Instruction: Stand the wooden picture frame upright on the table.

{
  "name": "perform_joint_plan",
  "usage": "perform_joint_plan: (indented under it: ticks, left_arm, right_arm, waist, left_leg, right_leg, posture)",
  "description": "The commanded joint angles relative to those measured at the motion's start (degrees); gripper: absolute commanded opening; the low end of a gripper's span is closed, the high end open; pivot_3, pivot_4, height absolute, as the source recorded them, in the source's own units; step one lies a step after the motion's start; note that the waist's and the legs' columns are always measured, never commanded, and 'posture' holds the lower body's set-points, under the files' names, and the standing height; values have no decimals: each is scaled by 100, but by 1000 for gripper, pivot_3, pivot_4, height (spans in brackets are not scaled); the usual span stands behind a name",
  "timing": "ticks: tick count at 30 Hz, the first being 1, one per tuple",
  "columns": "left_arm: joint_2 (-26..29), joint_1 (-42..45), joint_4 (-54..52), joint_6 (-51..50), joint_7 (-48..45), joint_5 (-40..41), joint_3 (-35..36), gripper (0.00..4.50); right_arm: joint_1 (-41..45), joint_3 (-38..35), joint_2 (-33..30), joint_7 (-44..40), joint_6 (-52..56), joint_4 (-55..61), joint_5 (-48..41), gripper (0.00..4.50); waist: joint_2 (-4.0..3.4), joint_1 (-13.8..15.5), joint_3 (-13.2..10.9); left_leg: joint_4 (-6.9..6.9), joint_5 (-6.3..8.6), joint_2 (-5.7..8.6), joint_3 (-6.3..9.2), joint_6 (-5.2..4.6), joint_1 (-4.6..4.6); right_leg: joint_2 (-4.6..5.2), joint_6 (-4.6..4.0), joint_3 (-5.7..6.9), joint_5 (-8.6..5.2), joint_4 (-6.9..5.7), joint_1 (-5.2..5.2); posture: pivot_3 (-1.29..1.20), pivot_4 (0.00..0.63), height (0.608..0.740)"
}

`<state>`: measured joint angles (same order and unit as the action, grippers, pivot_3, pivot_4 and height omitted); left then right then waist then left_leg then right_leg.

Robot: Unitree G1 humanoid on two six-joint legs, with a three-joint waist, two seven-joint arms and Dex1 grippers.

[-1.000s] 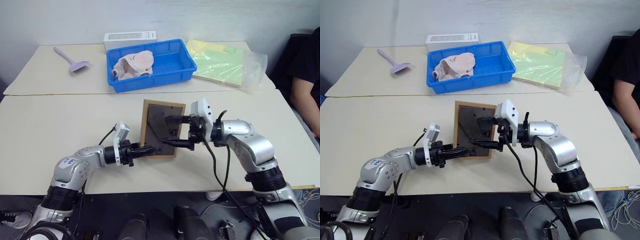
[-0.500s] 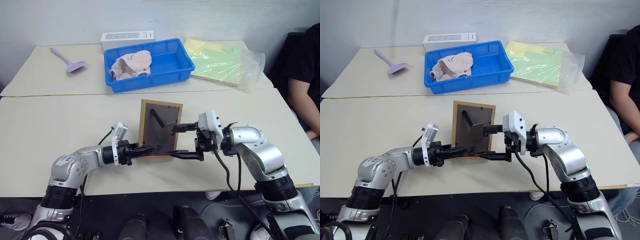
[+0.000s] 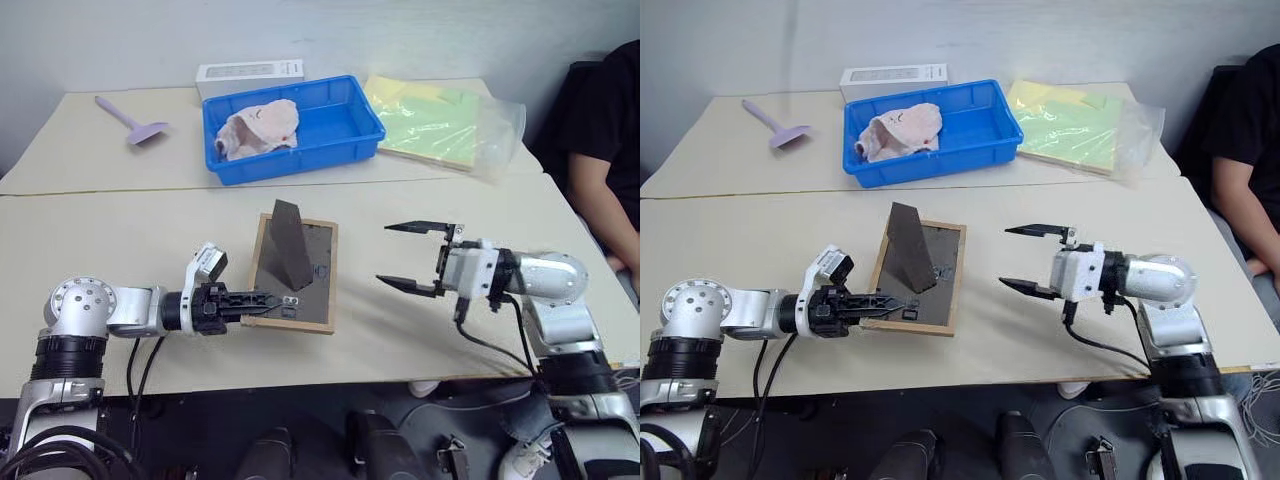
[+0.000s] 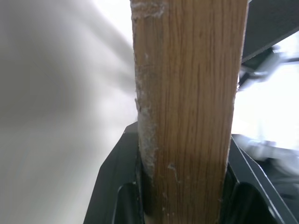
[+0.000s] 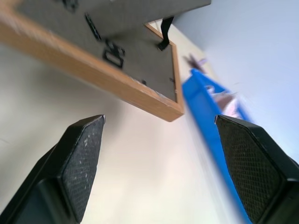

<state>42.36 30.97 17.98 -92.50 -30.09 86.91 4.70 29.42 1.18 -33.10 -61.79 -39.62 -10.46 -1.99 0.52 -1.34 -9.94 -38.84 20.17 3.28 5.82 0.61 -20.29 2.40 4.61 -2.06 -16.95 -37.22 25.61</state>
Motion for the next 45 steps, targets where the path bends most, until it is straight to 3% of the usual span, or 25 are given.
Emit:
perform_joint_plan:
  ticks: [1,6,11,14,19,23,26,29,34,36,38,40,41,43,45]
  left_arm:
    - [224,237,302,0,488,1197,-265,1271]
    - [447,266,201,224,1190,2416,-852,1271]
    - [552,238,51,337,1243,2609,-1112,1271]
    - [580,228,-9,398,1232,2609,-1136,1271]
    - [624,218,-21,456,1208,2609,-1077,1271]
    - [574,128,-277,659,1350,2609,-935,1271]
    - [308,-355,-1429,1782,2106,2443,-342,1271]
    - [222,-651,-1721,2050,2329,2568,-14,2207]
    - [822,-854,-1064,1678,2076,2609,694,3793]
    - [1268,-1099,-938,1836,2060,2553,1108,3840]
    - [1569,-1675,-1724,3038,783,610,1593,3840]
    - [1513,-2082,-2173,4628,-238,-1103,1869,3840]
    - [1462,-2185,-2224,5100,-486,-1578,1882,3840]
    - [1363,-2485,-2413,6175,-1331,-2601,1818,4204]
    - [1284,-2732,-2457,6902,-1872,-3354,1717,4500]
  right_arm:
    - [322,171,131,794,-1339,-589,905,3877]
    - [667,393,480,1933,-2124,-1237,1892,3877]
    - [956,667,684,2813,-2404,-1715,2563,3877]
    - [993,850,666,3086,-2455,-1881,2655,3346]
    - [1006,961,550,3531,-2588,-1922,2758,1698]
    - [1054,1011,533,3751,-2595,-1972,2813,1656]
    - [1132,1050,541,3900,-2643,-2035,2856,1652]
    - [1221,1105,538,3992,-2705,-2093,2861,1643]
    - [1330,1158,506,4128,-2773,-2125,2752,1261]
    - [1330,1183,487,4131,-2743,-2133,2640,1261]
    - [1211,1288,513,3762,-2410,-2091,1840,1261]
    - [973,1449,625,2801,-1298,-1667,273,1261]
    - [870,1493,665,2378,-763,-1436,-337,1261]
    - [646,1358,787,1637,1347,-572,-2028,1261]
    - [545,1201,755,1305,3201,34,-3130,1260]
  waist:
    - [0,-27,0]
    - [0,-43,0]
    - [-1,-54,0]
    - [-1,-52,0]
    - [-1,-67,0]
    - [-1,-76,0]
    - [-1,-91,0]
    - [11,-82,-1]
    - [6,-124,-3]
    - [7,-164,-3]
    - [8,-197,-4]
    - [-2,-200,-10]
    - [-2,-187,-10]
    - [-4,-161,-11]
    - [-9,-109,-13]
  left_leg:
    - [1,0,1,0,1,0]
    - [-3,-2,4,0,4,0]
    - [-9,-6,9,-2,11,0]
    - [-10,-6,11,-1,11,0]
    - [-10,-7,12,-2,11,0]
    - [-11,-7,13,-3,12,1]
    - [-9,-7,15,-2,11,2]
    - [-11,-7,10,-1,12,1]
    - [-8,-7,9,-7,15,5]
    - [-3,-7,9,-8,15,5]
    - [3,-7,9,-7,15,5]
    - [19,-7,5,-8,15,2]
    - [23,-7,4,-8,14,2]
    - [21,-7,-7,0,15,1]
    - [21,-6,-8,3,13,1]
  right_leg:
    - [0,0,0,0,-1,2]
    - [0,-1,-1,-1,-8,8]
    - [-2,-4,-1,-2,-23,16]
    - [-3,-5,0,-3,-24,16]
    - [-4,-5,0,-3,-25,17]
    - [-4,-5,0,-3,-27,17]
    - [-5,-5,-5,-3,-28,20]
    - [-3,-5,-7,-3,-27,20]
    - [-10,-8,-13,-4,-35,19]
    - [-13,-9,-15,-5,-37,24]
    - [-13,-14,-14,-8,-39,29]
    - [-10,-15,-13,-9,-19,26]
    - [-8,-15,-12,-9,-14,25]
    - [-7,-16,-3,-9,-6,14]
    - [-2,-16,-2,-9,0,6]
  posture:
    - [0,150,740]
    - [0,150,740]
    - [0,150,740]
    - [0,150,740]
    - [0,150,740]
    - [0,150,740]
    - [0,150,740]
    - [0,150,740]
    - [0,150,740]
    - [0,150,740]
    - [0,150,740]
    - [0,150,740]
    - [0,150,740]
    - [0,150,740]
    - [0,150,740]
